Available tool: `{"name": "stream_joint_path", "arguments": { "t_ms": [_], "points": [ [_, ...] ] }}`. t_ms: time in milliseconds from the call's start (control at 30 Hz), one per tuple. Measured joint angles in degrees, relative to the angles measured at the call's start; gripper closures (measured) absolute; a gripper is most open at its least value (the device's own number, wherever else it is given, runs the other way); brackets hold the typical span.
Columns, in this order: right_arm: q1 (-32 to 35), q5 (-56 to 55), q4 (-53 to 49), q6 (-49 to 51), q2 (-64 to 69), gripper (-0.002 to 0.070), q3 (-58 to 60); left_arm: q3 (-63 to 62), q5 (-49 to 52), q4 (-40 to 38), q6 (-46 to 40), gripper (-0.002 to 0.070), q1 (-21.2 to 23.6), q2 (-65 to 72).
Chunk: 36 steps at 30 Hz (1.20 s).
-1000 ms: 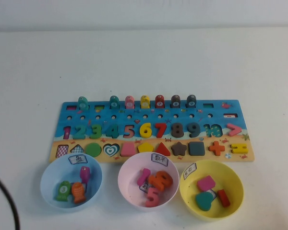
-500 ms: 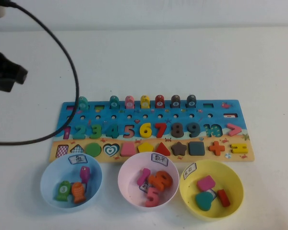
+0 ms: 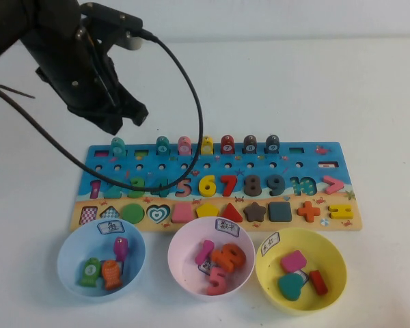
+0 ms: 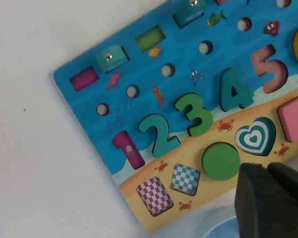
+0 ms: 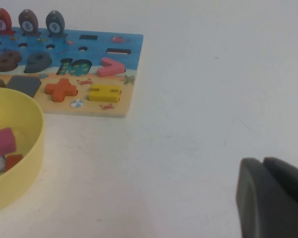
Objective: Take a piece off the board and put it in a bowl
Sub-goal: Pick up the "number 4"
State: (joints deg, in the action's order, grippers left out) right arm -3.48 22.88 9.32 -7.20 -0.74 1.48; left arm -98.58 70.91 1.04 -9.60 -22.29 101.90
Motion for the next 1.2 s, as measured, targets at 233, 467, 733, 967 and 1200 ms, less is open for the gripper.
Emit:
{"name": "stream_joint_path", "arguments": {
  "t_ms": [233,467,733,967,1200],
  "points": [
    [0.00,0.00,0.00,0.00,0.00,0.0695,0.00,-0.46,0.00,-0.52,0.37,0.0680,-3.79,2.79],
    [0.00,0.00,0.11,0.00,0.00,0.0695,0.00,2.50,-0.34,-1.04,-0.46,0.0680,-8.07,6.14],
    [0.00,0.00,0.11,0.00,0.00,0.0695,0.00,10.01,-0.57,0.53,-2.83,0.0680,-8.65,6.73],
    [0.00,0.00,0.11,0.00,0.00,0.0695,0.00,10.25,-5.60,-3.15,3.09,0.0603,-5.55,6.73],
    [0.00,0.00,0.11,0.00,0.00,0.0695,0.00,10.25,-10.45,-4.97,7.50,0.0379,-2.95,7.80]
  ]
}}
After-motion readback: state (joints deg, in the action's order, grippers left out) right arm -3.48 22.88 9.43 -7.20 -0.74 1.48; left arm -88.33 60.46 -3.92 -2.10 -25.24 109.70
